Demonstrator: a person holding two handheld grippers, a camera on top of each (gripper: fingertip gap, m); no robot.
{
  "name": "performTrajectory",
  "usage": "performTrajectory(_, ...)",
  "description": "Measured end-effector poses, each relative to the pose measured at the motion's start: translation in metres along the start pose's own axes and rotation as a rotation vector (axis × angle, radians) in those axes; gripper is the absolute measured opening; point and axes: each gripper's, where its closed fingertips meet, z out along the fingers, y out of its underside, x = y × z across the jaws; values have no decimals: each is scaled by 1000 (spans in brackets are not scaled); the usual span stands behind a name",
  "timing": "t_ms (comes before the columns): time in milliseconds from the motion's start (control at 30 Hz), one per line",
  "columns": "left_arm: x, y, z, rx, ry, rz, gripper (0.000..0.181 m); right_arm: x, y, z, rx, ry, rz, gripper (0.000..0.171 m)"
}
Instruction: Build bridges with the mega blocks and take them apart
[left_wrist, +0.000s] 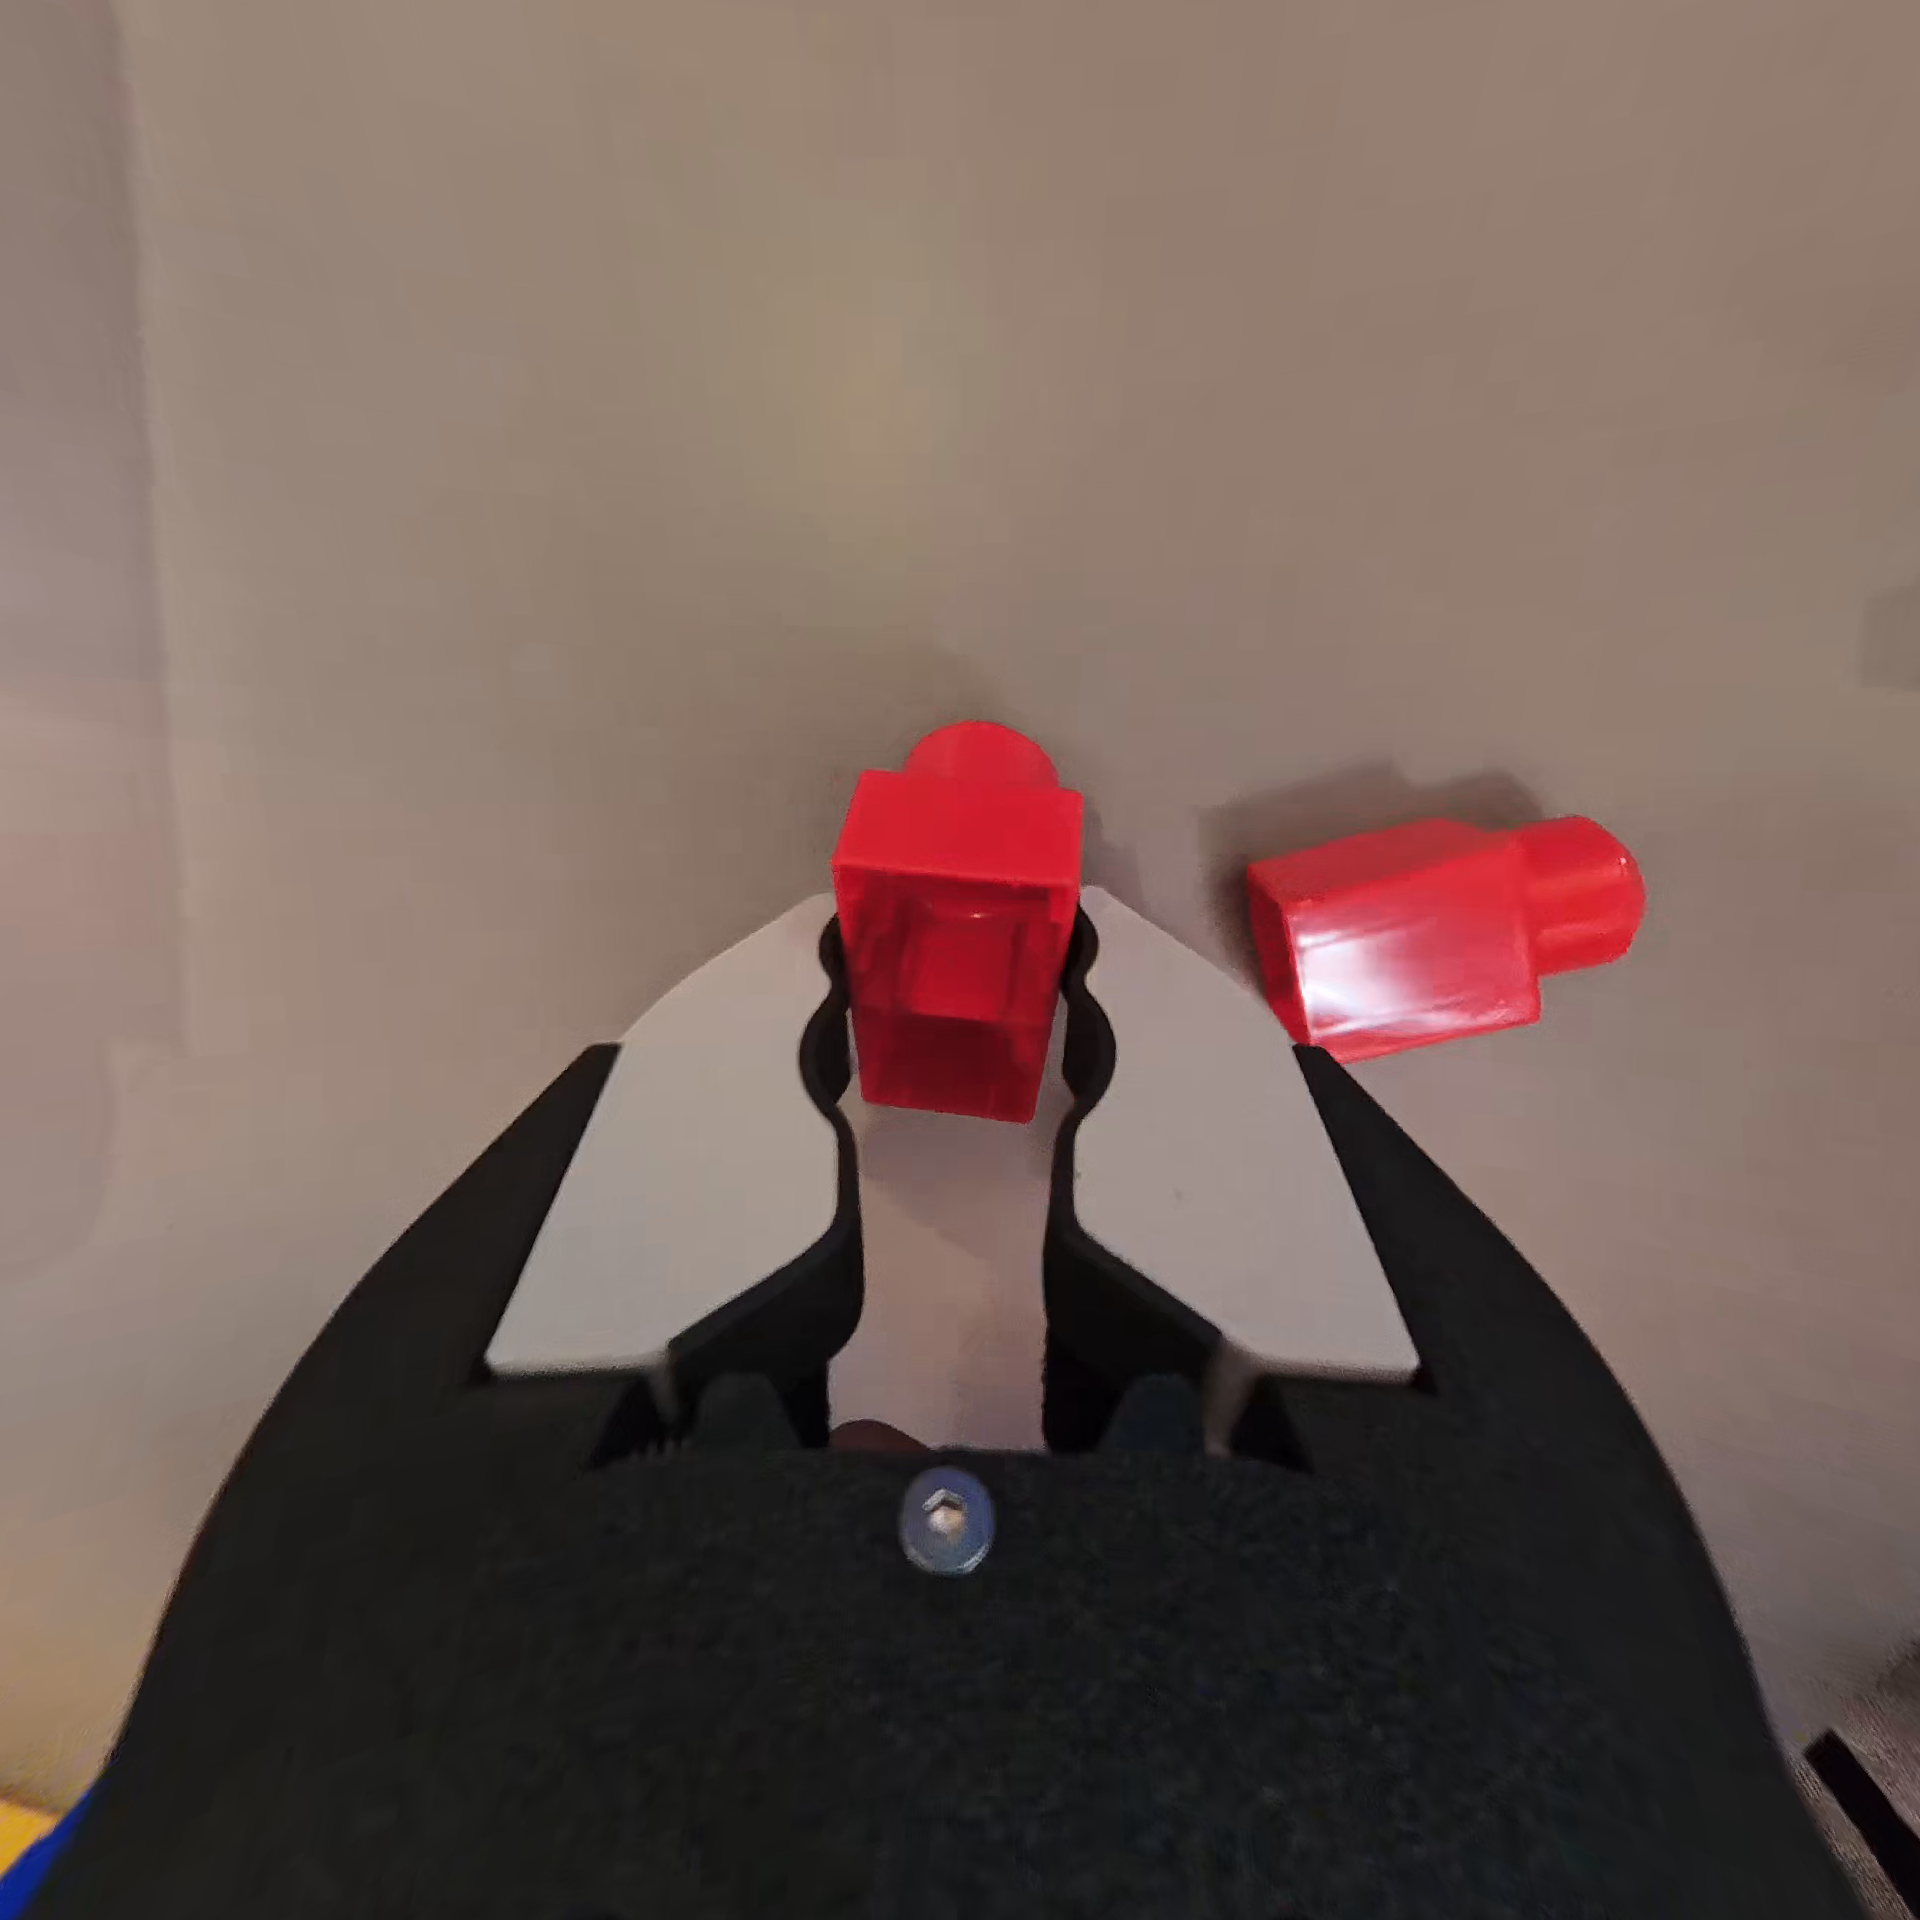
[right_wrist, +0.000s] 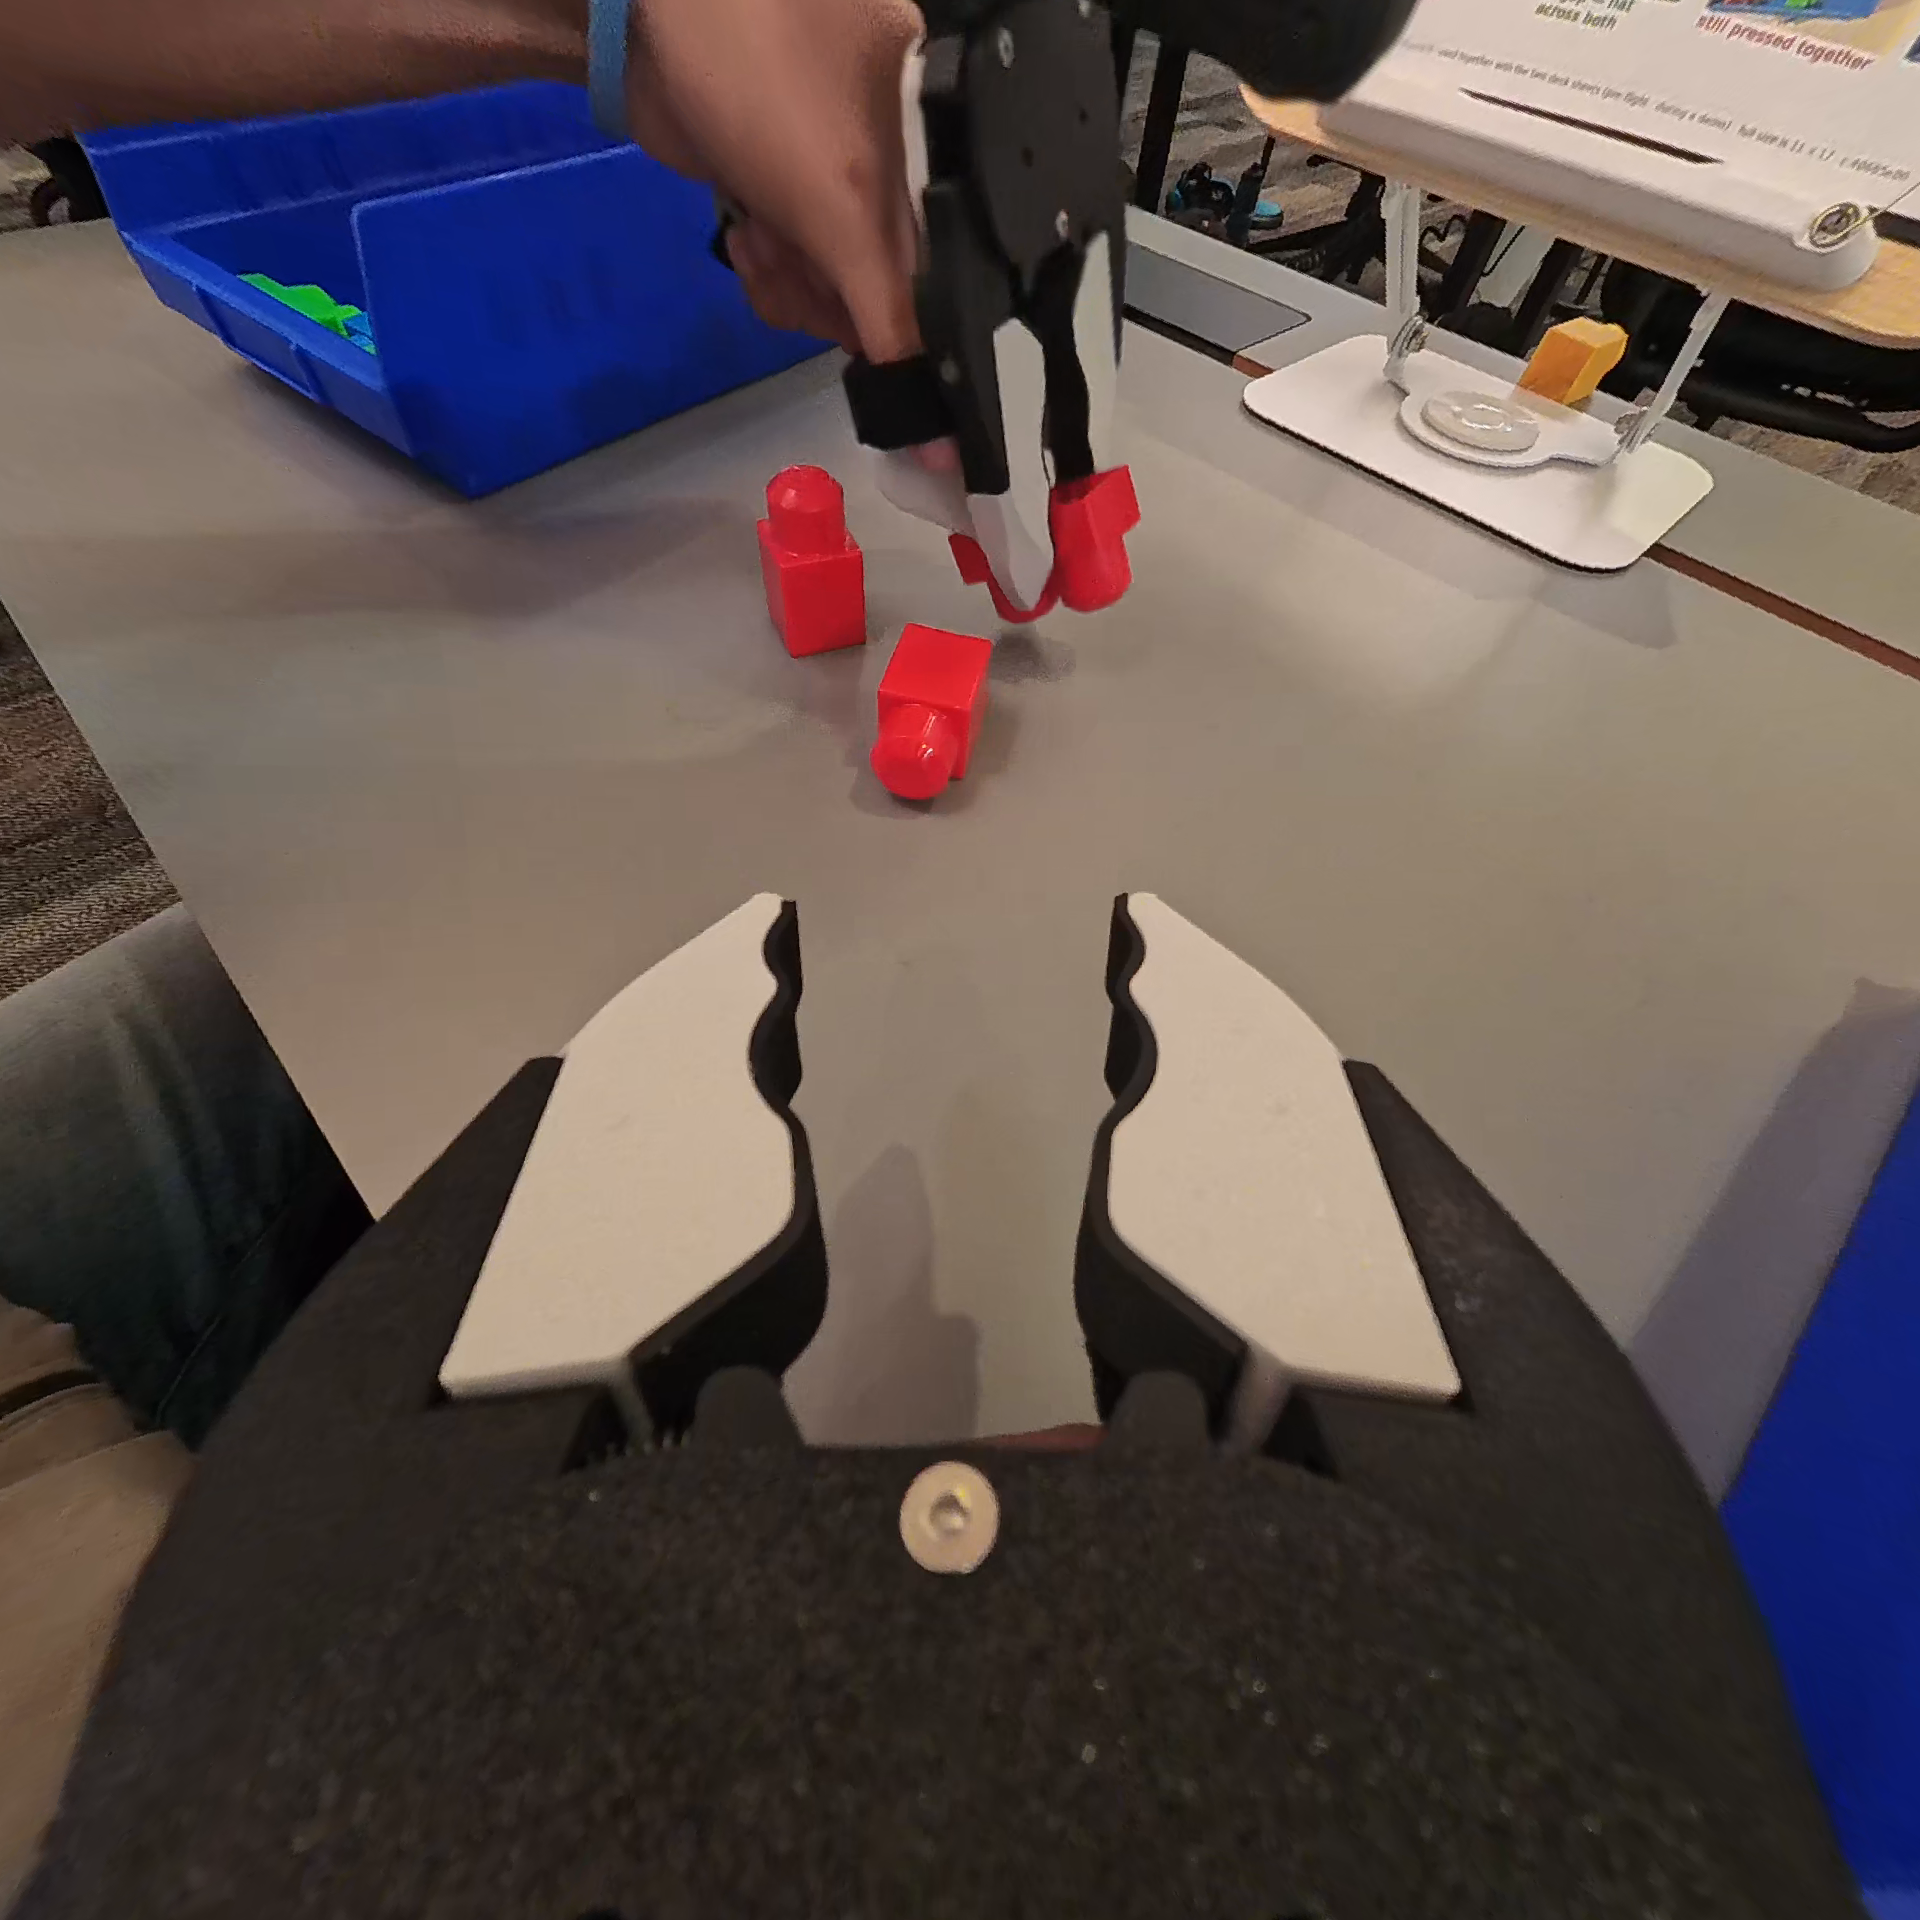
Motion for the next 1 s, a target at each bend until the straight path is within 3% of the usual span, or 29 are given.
performTrajectory(267, 12, -28, 14, 52, 177, -43, 37, 5, 0, -2, 1, 8, 6, 57)
performTrajectory(367, 11, -37, 15, 91, 189, -68, 60, 5, 0, -3, 0, 8, 5, 57)
performTrajectory(533, 6, -45, 1, 156, 140, -78, 63, 4, 0, -4, 1, 6, 6, 57)
performTrajectory(667, -2, -31, -41, 290, 34, -148, 57, 4, -2, -4, 7, 4, 7, 57)
performTrajectory(867, 28, 27, -130, 682, -236, -369, 58, 3, 1, 0, 5, -1, 12, 57)
performTrajectory(1000, 81, 73, -133, 854, -308, -565, 58, 0, 4, 4, -4, -2, 6, 58)
